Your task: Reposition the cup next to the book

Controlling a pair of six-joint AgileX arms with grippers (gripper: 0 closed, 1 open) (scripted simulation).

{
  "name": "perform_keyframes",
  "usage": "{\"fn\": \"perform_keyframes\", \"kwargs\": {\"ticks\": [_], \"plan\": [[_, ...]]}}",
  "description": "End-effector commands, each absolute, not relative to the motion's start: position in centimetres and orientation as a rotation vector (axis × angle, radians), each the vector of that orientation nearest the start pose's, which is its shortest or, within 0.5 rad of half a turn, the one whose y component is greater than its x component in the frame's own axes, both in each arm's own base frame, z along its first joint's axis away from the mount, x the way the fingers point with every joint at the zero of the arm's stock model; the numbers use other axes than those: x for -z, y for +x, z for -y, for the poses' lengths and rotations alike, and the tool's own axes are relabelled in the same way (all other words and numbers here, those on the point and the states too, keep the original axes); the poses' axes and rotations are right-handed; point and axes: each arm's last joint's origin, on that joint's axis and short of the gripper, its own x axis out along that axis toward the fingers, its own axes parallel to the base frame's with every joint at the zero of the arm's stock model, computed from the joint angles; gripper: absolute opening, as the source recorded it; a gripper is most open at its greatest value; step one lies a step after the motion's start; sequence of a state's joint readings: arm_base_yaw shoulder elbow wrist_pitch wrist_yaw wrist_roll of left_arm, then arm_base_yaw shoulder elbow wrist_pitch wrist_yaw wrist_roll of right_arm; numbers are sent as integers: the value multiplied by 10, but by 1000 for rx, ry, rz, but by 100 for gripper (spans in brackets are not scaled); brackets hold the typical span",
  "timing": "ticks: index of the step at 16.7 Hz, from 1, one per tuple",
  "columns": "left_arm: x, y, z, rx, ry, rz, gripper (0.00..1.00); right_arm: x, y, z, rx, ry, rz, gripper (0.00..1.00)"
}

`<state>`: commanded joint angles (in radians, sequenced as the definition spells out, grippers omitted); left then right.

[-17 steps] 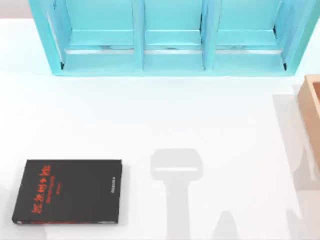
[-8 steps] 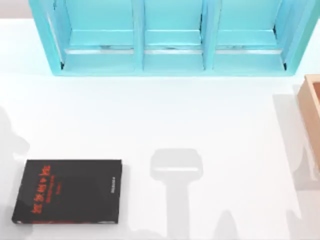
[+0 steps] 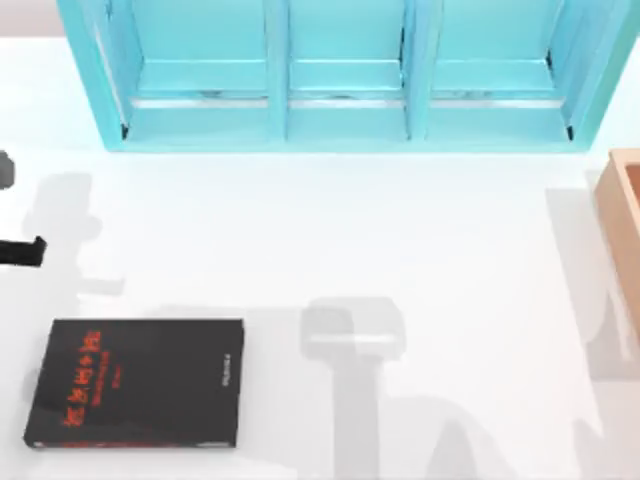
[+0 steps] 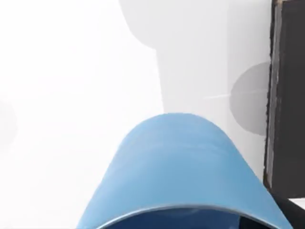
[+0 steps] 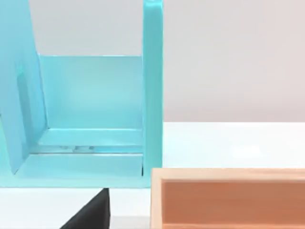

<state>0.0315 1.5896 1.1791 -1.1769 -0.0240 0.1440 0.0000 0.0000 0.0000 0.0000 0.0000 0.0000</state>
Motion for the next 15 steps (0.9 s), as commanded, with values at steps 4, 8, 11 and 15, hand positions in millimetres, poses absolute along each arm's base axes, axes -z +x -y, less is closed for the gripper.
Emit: {"fn": "perform_keyframes", "kwargs": {"ticks": [4,8,11,15], "plan": [[-226,287,5,-3,44,-1558,0,-160,106,1,0,0,0,100],[-226,287,7,-9,40,-1556,0,-160,106,1,0,0,0,100],[-226,286,5,-8,38,-1556,0,-160,106,1,0,0,0,100],[-199,289,2,-7,37,-1551,0,-160,106,1,0,0,0,100]]}}
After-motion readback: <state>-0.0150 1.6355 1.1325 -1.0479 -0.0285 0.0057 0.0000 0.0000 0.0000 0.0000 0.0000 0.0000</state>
